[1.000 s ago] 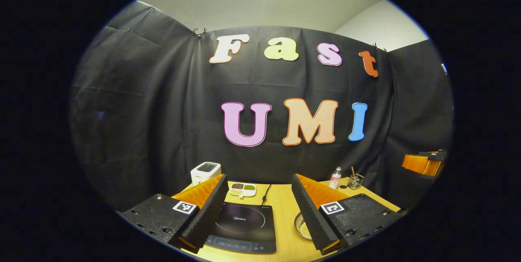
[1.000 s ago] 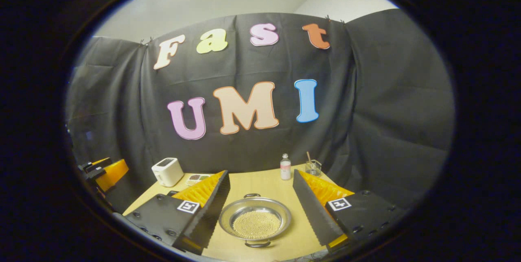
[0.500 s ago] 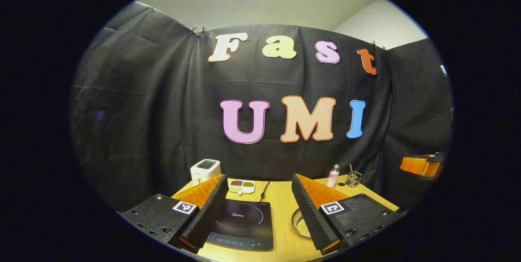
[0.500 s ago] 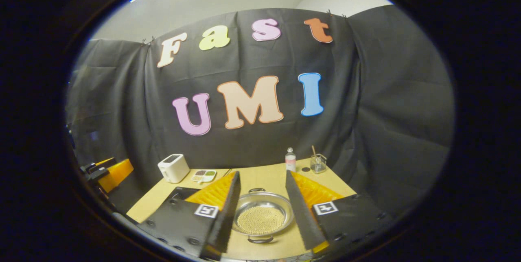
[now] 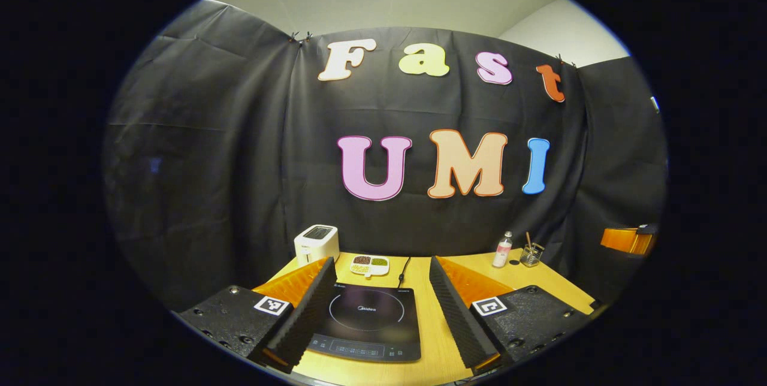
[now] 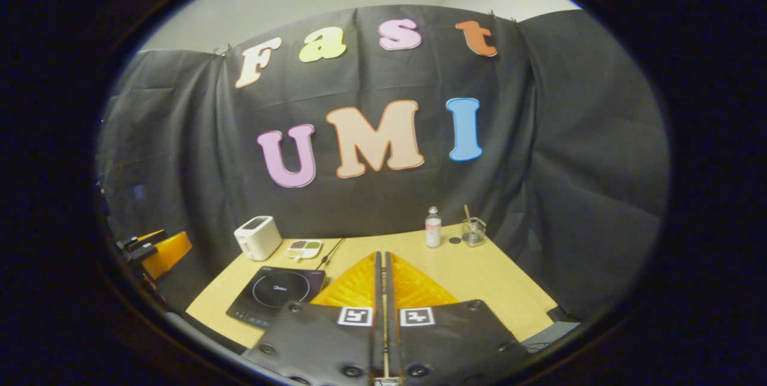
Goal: First push the handle of the pot to place it horizontally, then grasp the pot with both hands and set it on the induction cooktop.
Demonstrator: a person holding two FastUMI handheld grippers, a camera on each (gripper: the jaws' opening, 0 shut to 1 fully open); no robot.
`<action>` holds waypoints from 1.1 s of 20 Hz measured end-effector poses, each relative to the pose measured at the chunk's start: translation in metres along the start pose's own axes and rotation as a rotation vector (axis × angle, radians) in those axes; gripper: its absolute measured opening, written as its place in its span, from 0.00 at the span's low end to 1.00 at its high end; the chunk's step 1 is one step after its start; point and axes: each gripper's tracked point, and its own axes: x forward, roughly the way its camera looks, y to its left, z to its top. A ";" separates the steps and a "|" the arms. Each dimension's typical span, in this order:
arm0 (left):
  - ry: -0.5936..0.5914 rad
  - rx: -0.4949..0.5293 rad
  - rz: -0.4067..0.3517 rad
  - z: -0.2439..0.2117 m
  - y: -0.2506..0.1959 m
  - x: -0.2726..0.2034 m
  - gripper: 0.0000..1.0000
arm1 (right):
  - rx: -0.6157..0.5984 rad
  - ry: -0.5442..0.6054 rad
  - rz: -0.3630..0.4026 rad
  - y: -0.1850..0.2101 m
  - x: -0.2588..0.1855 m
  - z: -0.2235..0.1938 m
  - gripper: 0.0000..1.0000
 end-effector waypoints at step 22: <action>0.098 0.023 -0.064 -0.034 0.047 0.027 0.92 | 0.051 0.414 -0.064 0.037 0.019 -0.189 0.02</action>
